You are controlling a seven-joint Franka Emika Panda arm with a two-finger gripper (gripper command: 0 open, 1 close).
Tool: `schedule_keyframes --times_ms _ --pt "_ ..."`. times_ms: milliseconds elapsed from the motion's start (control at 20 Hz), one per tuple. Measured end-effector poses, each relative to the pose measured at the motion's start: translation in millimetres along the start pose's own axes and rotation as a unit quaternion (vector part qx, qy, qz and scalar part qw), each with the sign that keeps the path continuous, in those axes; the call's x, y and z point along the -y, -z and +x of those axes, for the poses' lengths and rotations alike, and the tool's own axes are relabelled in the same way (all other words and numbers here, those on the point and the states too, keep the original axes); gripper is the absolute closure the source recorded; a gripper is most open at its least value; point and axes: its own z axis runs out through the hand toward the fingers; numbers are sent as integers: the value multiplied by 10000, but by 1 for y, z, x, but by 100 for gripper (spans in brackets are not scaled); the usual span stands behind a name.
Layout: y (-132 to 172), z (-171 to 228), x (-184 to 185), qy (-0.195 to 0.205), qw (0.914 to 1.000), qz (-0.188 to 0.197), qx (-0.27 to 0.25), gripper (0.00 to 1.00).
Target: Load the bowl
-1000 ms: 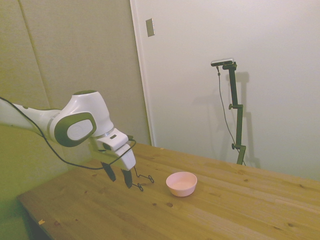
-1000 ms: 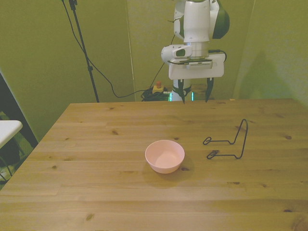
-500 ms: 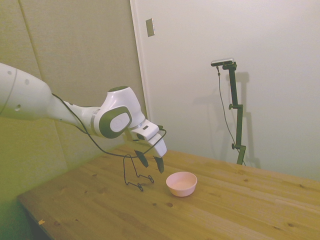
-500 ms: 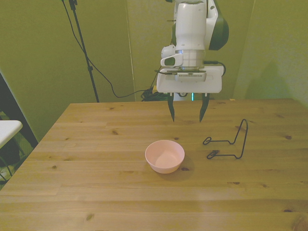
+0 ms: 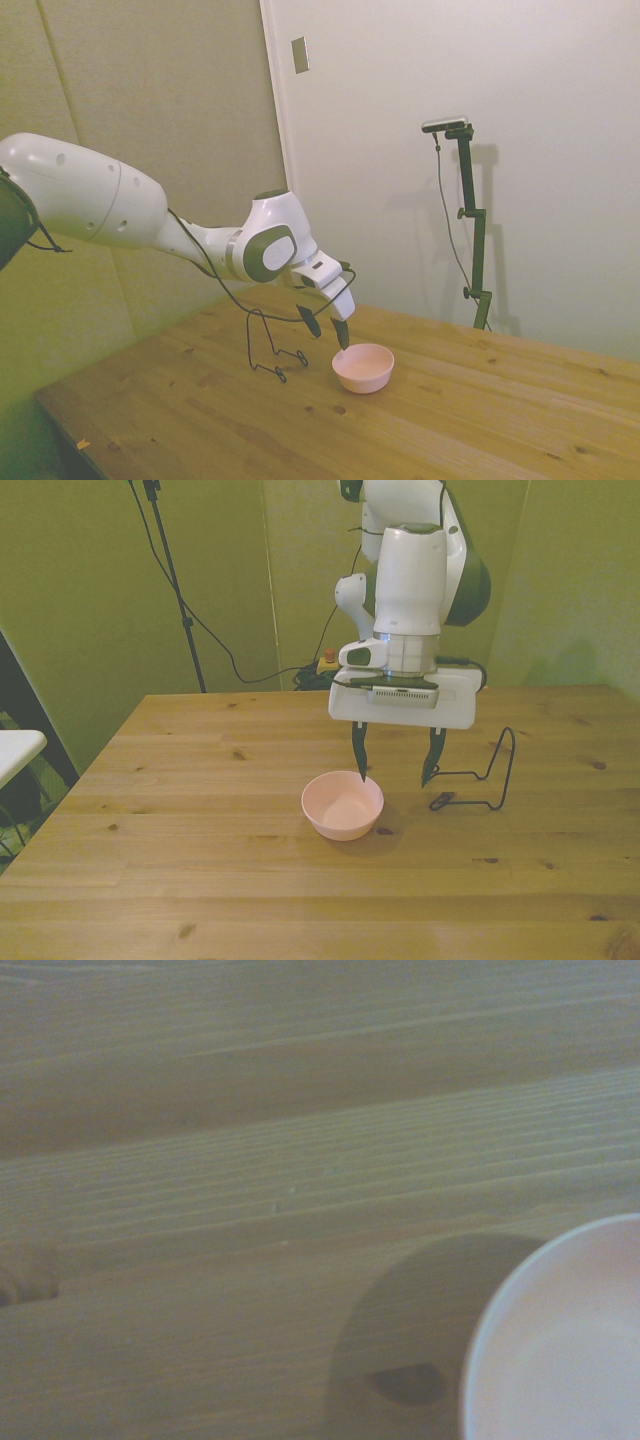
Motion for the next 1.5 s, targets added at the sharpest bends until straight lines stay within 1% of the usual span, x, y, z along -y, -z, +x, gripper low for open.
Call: schedule_keyframes --times_ms 200,250,450,900,1150,1500 --pt "-22 3 4 -69 9999 -120 28 0" --pt "-28 4 5 -72 9999 -148 36 100" --pt "-43 5 9 -83 9997 -222 56 100" --pt "-45 6 7 -113 9993 -340 140 100" --pt "-47 13 1 -204 9990 -356 179 100" --pt "-57 18 -6 -282 9985 -350 317 100"
